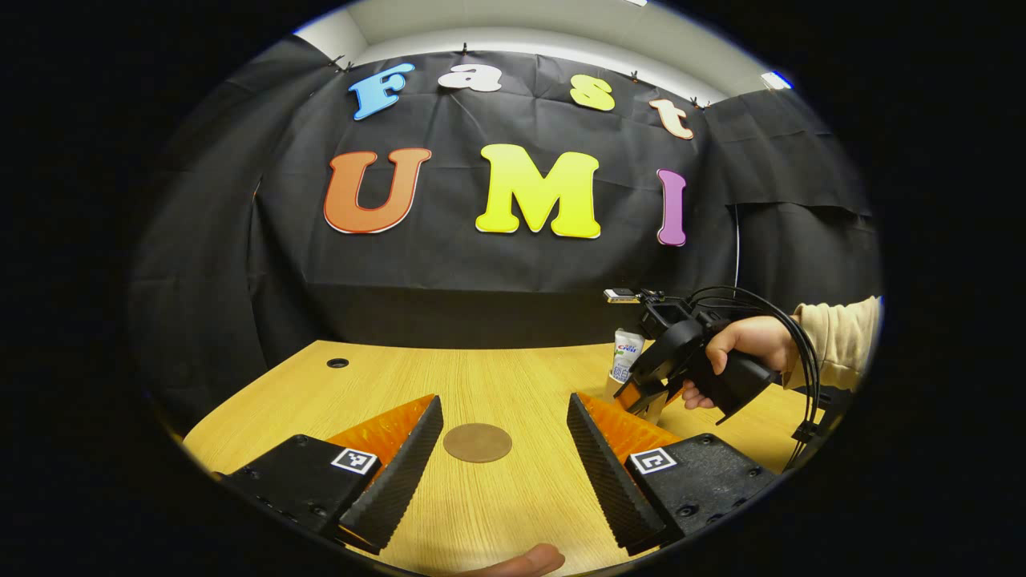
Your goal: Put the toothbrush and toothpaste on the desktop into the cup, then pick up the cup and place it on the coaster on the desktop.
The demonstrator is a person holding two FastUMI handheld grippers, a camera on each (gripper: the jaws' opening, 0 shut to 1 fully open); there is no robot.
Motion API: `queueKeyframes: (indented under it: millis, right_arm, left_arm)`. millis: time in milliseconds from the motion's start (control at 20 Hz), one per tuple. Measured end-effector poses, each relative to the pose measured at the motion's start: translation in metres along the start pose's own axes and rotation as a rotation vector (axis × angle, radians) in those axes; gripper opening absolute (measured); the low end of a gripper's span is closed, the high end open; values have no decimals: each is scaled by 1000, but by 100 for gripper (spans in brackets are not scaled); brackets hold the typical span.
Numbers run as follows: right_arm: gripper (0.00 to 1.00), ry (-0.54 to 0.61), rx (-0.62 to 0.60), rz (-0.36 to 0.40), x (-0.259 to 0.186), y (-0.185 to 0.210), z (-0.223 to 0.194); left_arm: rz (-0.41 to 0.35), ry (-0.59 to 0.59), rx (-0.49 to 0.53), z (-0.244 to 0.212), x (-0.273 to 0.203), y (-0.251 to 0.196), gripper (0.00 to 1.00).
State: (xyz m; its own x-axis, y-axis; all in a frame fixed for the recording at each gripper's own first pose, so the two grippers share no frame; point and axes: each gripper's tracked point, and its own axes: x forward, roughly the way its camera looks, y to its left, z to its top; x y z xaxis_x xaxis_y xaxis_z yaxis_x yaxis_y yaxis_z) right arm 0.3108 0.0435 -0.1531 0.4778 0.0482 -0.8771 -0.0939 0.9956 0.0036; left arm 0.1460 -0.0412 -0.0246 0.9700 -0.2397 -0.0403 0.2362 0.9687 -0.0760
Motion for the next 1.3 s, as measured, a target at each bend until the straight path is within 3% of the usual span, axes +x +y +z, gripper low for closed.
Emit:
queueKeyframes:
  millis: [300, 600, 700, 750, 1300]
  right_arm:
    - [70, 11, -127, -68, -2, -3, -4]
    - [62, 13, -134, -62, 3, 1, -1]
    - [54, 18, -112, -37, -1, 3, -2]
    - [29, 23, -92, -18, 1, 5, -2]
    - [25, -81, -86, -3, -1, 7, 6]
  left_arm:
    - [-3, 26, -48, -11, 3, 6, 99]
    - [-12, 25, -57, -12, 1, 5, 99]
    - [-16, 25, -56, -12, 2, 4, 99]
    - [-15, 26, -56, -13, 2, 4, 99]
    - [0, 28, -24, -18, -12, 2, 99]
